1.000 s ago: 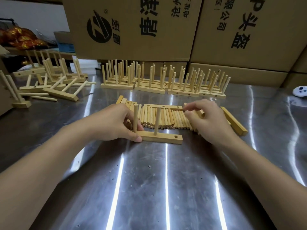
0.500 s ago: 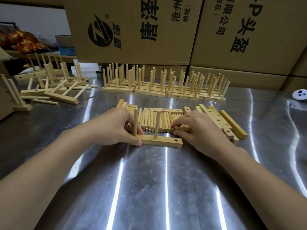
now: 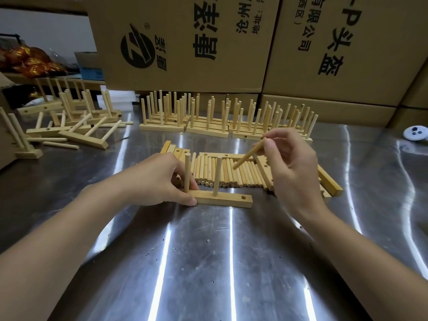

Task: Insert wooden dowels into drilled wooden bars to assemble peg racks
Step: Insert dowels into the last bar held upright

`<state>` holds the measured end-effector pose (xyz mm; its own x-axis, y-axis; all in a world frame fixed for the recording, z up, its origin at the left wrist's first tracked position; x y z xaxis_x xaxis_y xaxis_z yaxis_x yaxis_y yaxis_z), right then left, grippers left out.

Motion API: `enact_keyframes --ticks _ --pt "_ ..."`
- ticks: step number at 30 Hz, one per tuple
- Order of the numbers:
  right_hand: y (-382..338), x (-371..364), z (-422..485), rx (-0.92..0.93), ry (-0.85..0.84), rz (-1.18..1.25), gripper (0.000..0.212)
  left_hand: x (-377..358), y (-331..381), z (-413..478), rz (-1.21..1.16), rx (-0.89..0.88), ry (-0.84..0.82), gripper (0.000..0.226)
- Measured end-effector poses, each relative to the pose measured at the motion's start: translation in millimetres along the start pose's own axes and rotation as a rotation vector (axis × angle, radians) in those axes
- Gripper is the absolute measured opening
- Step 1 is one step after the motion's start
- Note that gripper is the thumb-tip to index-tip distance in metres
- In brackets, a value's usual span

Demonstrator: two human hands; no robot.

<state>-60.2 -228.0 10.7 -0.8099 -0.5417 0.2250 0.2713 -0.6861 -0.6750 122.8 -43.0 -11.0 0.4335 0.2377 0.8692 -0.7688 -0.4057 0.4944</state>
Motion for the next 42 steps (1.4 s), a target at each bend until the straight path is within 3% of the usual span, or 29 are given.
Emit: enact_keyframes --ticks 4,7,11,15,19,27,34,42 --pt "5 -9 -2 -0.434 0.033 0.469 0.017 1 0 -2 0.015 0.002 0.001 0.015" --pt "5 -15 -4 -0.539 0.004 0.623 0.017 1 0 -2 0.032 -0.001 -0.003 0.018" --pt "1 -19 -5 -0.529 -0.026 0.649 0.017 7 8 -6 -0.116 -0.061 0.009 0.055" --pt "-3 -20 -5 -0.495 -0.062 0.638 0.017 17 27 -10 -0.197 -0.215 0.224 0.07" --pt "-9 -22 -5 -0.464 -0.085 0.658 0.015 16 42 -18 -0.178 -0.328 0.385 0.064" --pt "-17 -25 -5 -0.454 -0.107 0.715 0.013 26 54 -26 -0.209 -0.384 0.578 0.025" --pt "-16 -24 -6 -0.477 -0.106 0.747 0.009 28 57 -29 -0.303 -0.423 0.669 0.013" --pt "-20 -26 -7 -0.374 -0.167 0.562 0.019 31 49 -30 -0.473 -0.301 0.764 0.015"
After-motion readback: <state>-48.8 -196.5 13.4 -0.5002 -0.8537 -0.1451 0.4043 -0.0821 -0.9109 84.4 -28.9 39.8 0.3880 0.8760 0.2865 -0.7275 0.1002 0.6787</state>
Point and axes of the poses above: each hand's wrist, its own z-axis towards the middle knuckle, its own x-axis out of the back of the hand, y = z × x, the point moved 5 cm from there along z, towards the middle knuckle, and after that the axes turned 3 degrees about z, right-handed, at the moved point
